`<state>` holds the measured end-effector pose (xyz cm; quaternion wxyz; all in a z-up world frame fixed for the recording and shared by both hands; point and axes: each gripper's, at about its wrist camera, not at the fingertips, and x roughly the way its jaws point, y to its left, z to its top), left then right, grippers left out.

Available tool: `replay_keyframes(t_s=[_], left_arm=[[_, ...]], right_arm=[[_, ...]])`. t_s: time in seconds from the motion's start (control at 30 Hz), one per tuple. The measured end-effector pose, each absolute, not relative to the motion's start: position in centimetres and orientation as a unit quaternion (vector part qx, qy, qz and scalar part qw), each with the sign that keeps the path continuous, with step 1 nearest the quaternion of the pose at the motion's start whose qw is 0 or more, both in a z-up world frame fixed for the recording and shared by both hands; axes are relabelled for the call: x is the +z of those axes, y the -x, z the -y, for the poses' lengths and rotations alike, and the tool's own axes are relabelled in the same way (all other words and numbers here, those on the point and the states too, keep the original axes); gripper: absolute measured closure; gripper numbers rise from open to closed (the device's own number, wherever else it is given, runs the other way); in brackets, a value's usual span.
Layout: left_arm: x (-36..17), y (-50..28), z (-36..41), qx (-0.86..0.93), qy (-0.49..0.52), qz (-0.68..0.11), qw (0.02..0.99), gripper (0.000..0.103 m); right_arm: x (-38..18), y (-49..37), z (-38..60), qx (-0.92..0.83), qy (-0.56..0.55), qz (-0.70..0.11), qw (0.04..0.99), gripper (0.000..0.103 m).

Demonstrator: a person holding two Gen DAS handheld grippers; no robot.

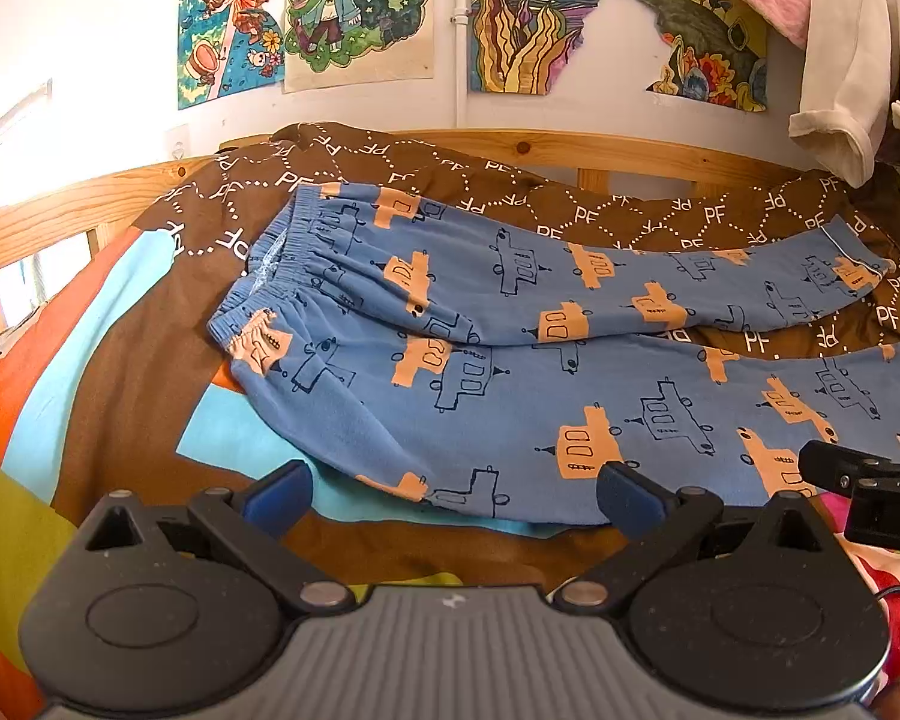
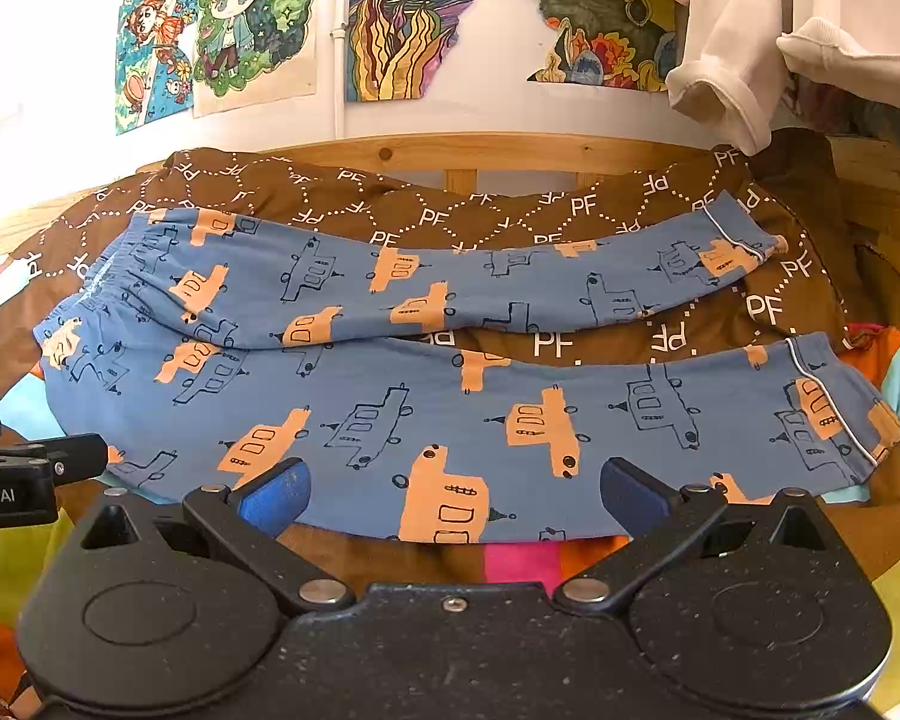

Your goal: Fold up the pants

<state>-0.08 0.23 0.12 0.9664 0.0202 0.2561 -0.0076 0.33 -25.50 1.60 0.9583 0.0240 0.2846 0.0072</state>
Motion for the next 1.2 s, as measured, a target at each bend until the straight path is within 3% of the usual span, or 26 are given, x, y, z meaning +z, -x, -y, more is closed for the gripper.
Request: replay_keyframes(t_s=[1.2], left_arm=[[0.1, 0.08, -0.25, -0.008, -0.018, -0.256, 0.966, 0.0]], right_arm=[[1.49, -0.37, 25.47, 0.008, -0.03, -0.29, 0.957, 0.001]])
